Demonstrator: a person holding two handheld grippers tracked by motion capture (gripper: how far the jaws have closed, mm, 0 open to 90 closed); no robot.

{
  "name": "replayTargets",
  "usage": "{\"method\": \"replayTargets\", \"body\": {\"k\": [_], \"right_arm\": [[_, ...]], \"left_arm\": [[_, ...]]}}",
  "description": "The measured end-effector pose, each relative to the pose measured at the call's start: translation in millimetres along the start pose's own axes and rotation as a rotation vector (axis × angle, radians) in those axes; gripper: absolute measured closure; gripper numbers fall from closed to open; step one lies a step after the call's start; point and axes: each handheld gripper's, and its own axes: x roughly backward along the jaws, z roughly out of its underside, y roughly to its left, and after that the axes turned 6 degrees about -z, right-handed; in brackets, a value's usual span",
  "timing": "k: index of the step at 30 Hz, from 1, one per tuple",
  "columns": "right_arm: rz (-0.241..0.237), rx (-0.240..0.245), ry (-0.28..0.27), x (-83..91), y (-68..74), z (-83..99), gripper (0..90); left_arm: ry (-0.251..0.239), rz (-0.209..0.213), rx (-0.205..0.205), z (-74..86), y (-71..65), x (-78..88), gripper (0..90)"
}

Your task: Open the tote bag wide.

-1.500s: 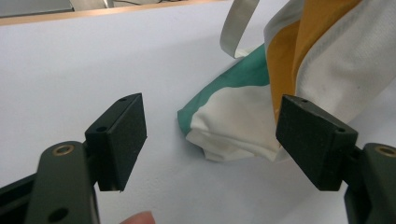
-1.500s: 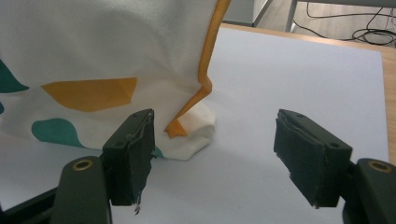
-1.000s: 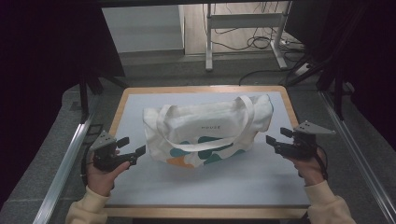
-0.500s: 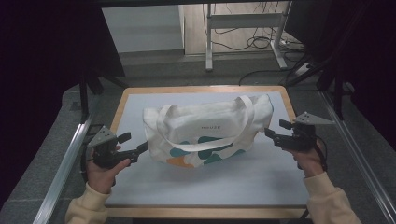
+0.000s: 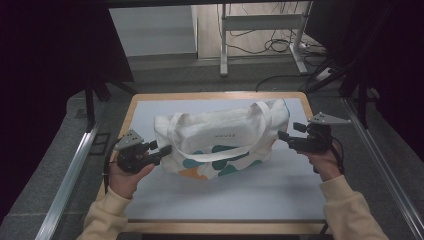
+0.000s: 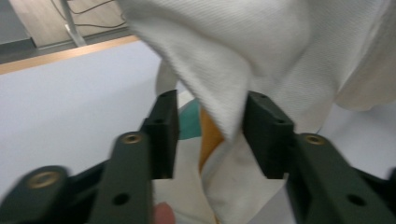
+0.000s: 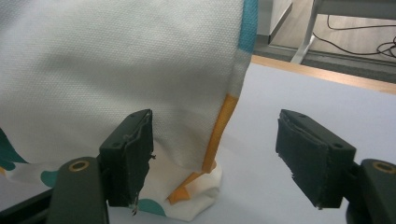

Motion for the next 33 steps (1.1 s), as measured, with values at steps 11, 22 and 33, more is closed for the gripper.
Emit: {"method": "replayTargets", "body": {"k": [11, 22, 33], "right_arm": [[-0.029, 0.01, -0.006, -4.1, -2.1, -2.1, 30.7], [-0.088, 0.011, 0.02, -18.1, -2.3, -2.0, 57.3], [-0.008, 0.097, 0.0, -9.2, 13.5, 0.8, 83.9]], "left_arm": [[-0.007, 0.027, -0.017, 0.0, -0.3, -1.2, 78.8], [-0.005, 0.027, -0.017, 0.3, 0.1, -1.9, 79.5], [-0.005, 0.021, -0.012, 6.8, 2.3, 1.8, 80.3]]}}
